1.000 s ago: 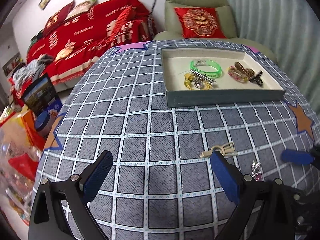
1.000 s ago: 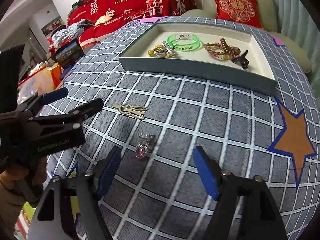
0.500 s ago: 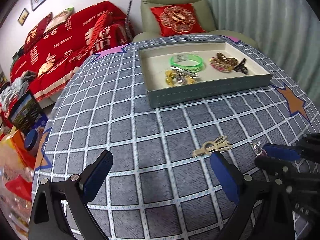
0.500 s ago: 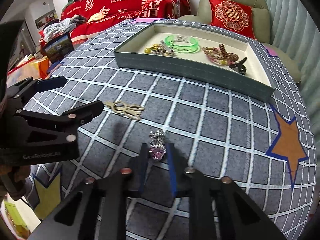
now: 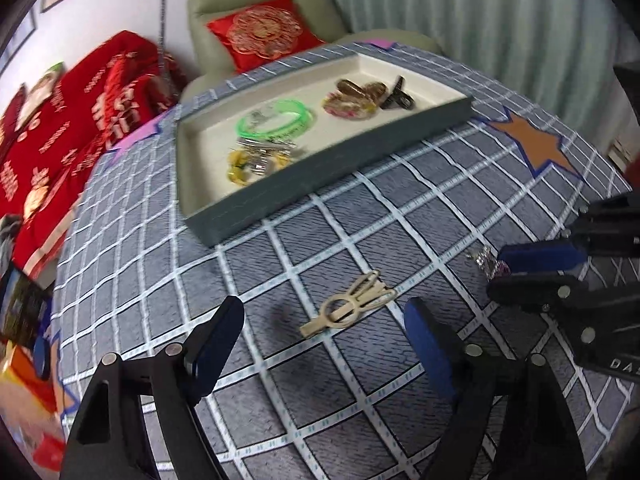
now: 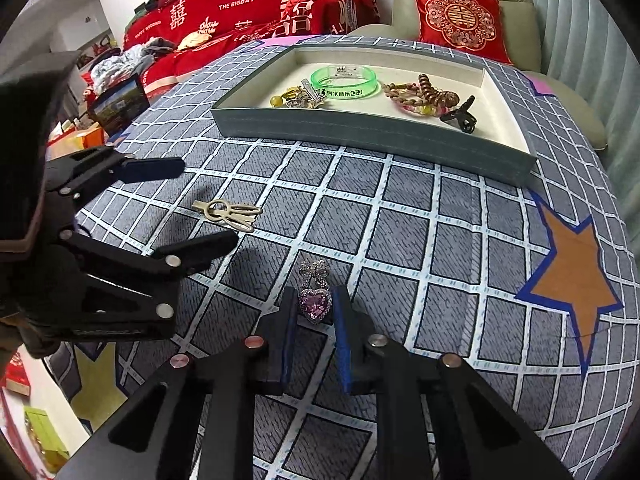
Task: Organize jewelry
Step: 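Grasp the pink heart pendant with the right tool while the left tool grasps the gold bunny-ear clip, then carry the pendant and bunny-ear clip into the tray and open both tools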
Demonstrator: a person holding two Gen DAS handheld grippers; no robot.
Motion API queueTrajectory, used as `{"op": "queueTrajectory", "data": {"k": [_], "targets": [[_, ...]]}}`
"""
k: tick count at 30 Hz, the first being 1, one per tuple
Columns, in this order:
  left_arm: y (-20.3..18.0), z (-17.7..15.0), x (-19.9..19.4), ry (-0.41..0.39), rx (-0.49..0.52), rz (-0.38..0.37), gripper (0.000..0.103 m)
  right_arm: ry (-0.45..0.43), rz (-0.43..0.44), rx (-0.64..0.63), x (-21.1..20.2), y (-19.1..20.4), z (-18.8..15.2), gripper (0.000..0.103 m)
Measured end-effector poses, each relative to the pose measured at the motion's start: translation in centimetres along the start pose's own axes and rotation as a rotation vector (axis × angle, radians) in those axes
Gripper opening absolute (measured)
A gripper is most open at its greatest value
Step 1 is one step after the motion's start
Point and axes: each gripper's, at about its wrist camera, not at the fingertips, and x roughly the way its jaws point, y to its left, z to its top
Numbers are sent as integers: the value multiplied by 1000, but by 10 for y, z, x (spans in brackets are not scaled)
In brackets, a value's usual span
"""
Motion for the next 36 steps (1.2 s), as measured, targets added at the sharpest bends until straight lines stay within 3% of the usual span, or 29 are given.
{"op": "queueTrajectory", "data": {"k": [4,8,13,26,36], "targets": [[-2,3,2,11,24,-66,71,3,19,10,0,-4,1,19],[-7,2,-1,18,36,-134,41,4,28,12,0,-4,2,19],[-14,-2,-5,20,-2,-135,30,1,27,15,-1,-8,1,19],[-19,-18,-16,8,-220,-22,30,-3,43,74,-4,-26,2,19],[-10,-15,-35,-53,-382,20,30,-18,64,127,-15,-45,10,20]]}}
